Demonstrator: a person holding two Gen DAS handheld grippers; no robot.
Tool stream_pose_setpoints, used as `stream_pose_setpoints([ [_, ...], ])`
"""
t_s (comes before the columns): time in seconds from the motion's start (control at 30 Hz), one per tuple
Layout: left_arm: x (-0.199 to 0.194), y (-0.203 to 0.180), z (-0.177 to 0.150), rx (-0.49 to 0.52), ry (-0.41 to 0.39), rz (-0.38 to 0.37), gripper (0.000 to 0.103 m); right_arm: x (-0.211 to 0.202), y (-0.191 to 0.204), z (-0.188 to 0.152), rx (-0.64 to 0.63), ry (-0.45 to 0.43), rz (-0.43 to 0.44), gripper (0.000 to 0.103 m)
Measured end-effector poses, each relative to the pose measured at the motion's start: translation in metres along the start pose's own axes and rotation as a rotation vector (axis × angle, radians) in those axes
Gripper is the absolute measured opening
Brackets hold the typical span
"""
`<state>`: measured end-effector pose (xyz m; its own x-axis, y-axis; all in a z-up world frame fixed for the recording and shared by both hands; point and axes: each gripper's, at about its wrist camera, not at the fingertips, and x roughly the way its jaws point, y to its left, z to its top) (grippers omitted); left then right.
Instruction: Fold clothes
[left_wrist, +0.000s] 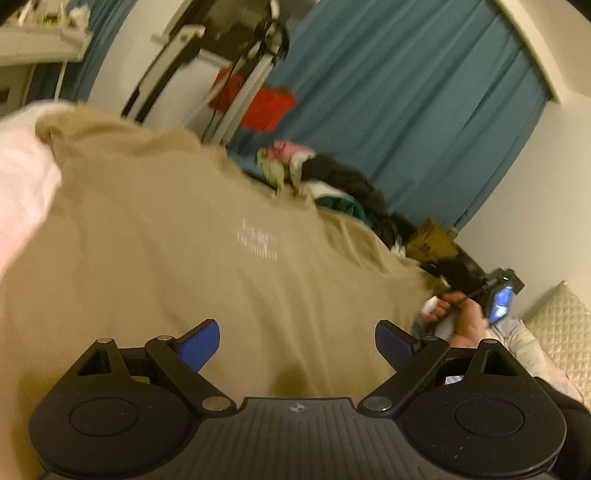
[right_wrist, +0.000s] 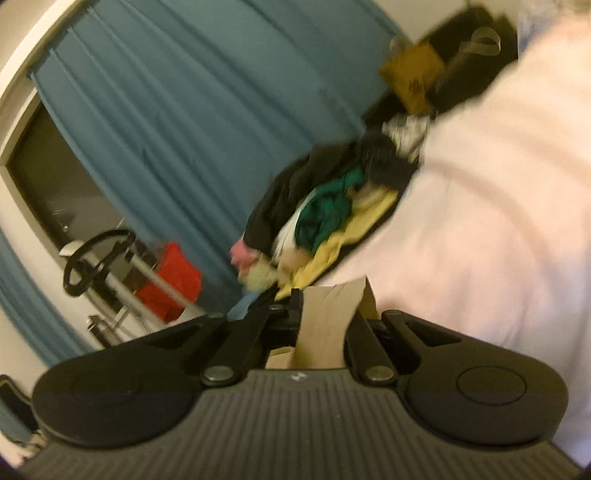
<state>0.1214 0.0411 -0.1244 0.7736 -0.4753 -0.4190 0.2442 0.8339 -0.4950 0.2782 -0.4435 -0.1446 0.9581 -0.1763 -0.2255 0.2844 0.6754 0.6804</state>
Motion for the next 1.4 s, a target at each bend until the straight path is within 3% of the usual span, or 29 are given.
stream_pose_setpoints([
  [0.13,-0.021,0.004,0.013,-0.014,-0.022,0.014,0.093,-0.021,0.037,0.02,-0.134,-0.035,-0.049,0.003],
  [0.33,-0.054,0.016,0.038,0.013,-0.042,0.09,0.094,-0.039,0.14,0.001,-0.437,-0.079,-0.125,0.003],
  [0.57,-0.082,0.043,0.058,0.088,-0.105,0.21,0.096,-0.039,0.267,-0.103,-0.805,-0.084,-0.066,0.004],
  [0.7,-0.078,0.064,0.065,0.081,-0.126,0.264,0.096,-0.005,0.29,-0.177,-0.898,0.027,-0.047,0.004],
  [0.83,-0.056,0.081,0.064,0.054,-0.089,0.275,0.096,0.028,0.311,-0.248,-0.983,0.139,-0.029,0.005],
  [0.97,-0.032,0.092,0.064,0.055,-0.049,0.276,0.096,0.041,0.303,-0.246,-0.905,0.217,-0.004,0.006],
  [1.0,-0.028,0.093,0.064,0.057,-0.043,0.274,0.096,0.045,0.302,-0.241,-0.881,0.245,0.014,0.012],
  [1.07,-0.021,0.093,0.062,0.059,-0.03,0.267,0.096,0.047,0.302,-0.23,-0.811,0.357,0.085,0.064],
  [1.1,-0.018,0.092,0.061,0.06,-0.023,0.27,0.096,0.039,0.302,-0.223,-0.772,0.387,0.122,0.1],
  [1.23,-0.016,0.083,0.058,0.089,-0.018,0.269,0.096,-0.025,0.302,-0.192,-0.69,0.38,0.245,0.103],
  [1.4,-0.032,0.061,0.053,0.138,-0.035,0.249,0.096,-0.13,0.288,-0.146,-0.659,0.35,0.288,0.103],
])
